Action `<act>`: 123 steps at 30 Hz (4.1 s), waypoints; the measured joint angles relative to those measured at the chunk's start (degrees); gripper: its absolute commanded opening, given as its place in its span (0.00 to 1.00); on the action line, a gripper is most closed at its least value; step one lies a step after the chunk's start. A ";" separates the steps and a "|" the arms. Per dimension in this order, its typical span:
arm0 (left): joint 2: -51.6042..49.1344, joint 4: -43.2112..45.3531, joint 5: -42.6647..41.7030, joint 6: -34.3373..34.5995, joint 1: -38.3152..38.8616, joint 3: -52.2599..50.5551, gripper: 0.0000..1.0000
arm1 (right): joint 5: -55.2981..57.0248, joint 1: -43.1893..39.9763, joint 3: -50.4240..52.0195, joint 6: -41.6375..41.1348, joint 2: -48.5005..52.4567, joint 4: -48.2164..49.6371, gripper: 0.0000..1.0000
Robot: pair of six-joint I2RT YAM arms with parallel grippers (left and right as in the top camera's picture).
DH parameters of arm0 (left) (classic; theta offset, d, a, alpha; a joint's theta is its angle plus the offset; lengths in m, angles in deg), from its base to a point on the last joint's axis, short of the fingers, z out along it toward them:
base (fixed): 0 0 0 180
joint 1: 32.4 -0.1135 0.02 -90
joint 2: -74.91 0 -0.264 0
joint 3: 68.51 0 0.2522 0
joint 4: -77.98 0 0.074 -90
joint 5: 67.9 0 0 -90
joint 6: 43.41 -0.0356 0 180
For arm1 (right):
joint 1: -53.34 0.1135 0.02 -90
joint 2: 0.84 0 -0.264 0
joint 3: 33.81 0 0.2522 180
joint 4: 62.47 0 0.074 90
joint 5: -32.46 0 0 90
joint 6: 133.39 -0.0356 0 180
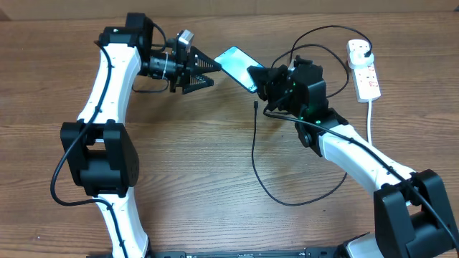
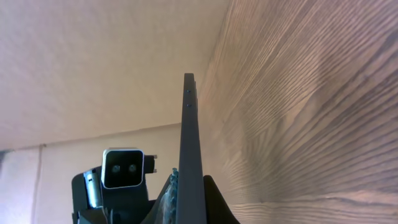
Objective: Plug charger to phone and switch on socket
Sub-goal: 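Regrasp the phone's top end with the left gripper and raise it, then release the phone from the right gripper and pull the right gripper back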
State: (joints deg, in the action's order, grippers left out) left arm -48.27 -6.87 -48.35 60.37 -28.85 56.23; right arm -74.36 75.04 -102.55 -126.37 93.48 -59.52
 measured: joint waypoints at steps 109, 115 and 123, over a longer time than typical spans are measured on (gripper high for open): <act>-0.02 36.63 19.61 53.46 7.34 -0.15 0.04 | -1.07 6.69 -1.70 -15.63 -1.49 5.14 0.24; -0.02 37.31 22.36 50.56 7.19 -0.15 0.04 | -4.42 8.74 -1.79 -9.86 -1.75 3.17 0.38; -0.02 35.71 23.17 47.93 6.95 -0.15 0.04 | -5.42 8.74 -1.79 -3.93 -1.75 2.97 0.47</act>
State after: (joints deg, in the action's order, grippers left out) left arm -48.29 28.84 -25.18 108.30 -21.90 56.07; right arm -79.78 83.78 -104.35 -130.31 91.74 -56.55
